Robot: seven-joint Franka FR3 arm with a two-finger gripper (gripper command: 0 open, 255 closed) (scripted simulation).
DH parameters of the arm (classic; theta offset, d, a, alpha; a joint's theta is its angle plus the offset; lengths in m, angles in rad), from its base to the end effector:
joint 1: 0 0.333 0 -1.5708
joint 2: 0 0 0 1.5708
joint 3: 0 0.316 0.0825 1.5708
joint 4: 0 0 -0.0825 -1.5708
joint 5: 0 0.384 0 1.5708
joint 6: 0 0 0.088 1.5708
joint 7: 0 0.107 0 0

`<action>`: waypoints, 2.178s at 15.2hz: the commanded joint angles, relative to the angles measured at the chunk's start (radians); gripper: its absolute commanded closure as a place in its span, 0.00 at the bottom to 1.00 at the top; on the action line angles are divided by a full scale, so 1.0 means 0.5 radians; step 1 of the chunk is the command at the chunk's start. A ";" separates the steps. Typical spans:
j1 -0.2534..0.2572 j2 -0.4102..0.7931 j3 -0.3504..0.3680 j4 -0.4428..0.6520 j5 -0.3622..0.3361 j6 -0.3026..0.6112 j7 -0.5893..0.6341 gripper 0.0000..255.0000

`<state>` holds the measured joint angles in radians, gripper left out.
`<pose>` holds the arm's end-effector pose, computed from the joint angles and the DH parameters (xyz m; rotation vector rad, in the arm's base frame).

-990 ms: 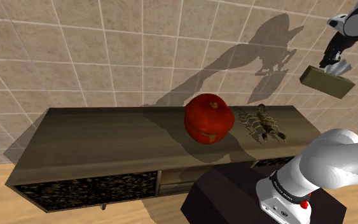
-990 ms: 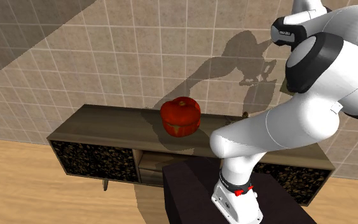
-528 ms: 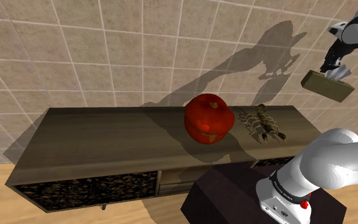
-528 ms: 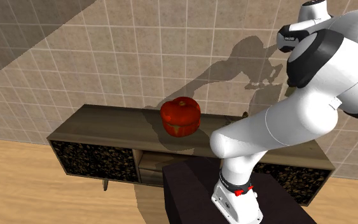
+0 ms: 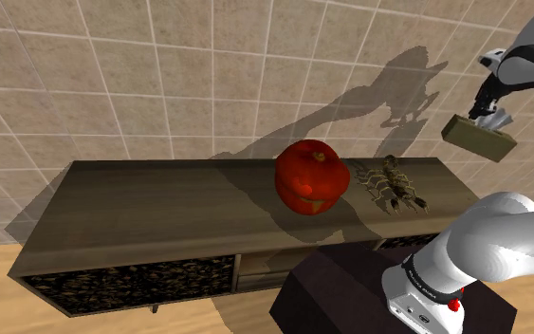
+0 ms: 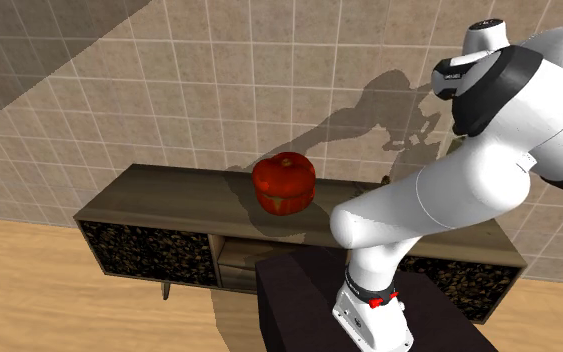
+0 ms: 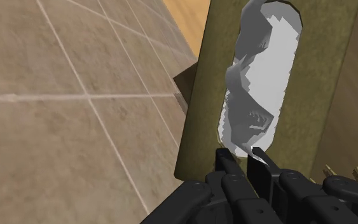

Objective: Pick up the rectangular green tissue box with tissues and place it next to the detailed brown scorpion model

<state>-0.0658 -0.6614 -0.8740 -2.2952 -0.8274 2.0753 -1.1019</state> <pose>0.1949 -0.4200 0.5212 2.6461 0.7082 -0.0929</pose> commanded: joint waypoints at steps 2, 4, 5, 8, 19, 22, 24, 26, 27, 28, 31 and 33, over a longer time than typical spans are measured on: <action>0.003 0.021 -0.046 -0.056 -0.032 0.080 0.027 1.00; 0.002 0.034 -0.075 -0.094 -0.054 0.131 0.045 1.00; 0.002 0.041 -0.089 -0.113 -0.066 0.157 0.055 1.00; 0.004 0.067 -0.137 -0.166 -0.100 0.237 0.083 1.00; 0.045 0.217 -0.345 -0.328 -0.228 0.558 0.194 1.00; 0.068 0.275 -0.414 -0.363 -0.261 0.654 0.225 1.00; 0.088 0.320 -0.464 -0.385 -0.281 0.722 0.247 1.00; 0.112 0.368 -0.518 -0.404 -0.300 0.792 0.268 1.00; 0.131 0.403 -0.556 -0.416 -0.312 0.841 0.282 1.00; 0.131 0.402 -0.556 -0.416 -0.312 0.840 0.282 1.00; 0.131 0.403 -0.556 -0.416 -0.312 0.841 0.282 1.00; 0.131 0.403 -0.556 -0.416 -0.312 0.841 0.282 1.00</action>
<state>-0.0005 -0.4603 -1.1517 -2.5032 -0.9833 2.4952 -0.9609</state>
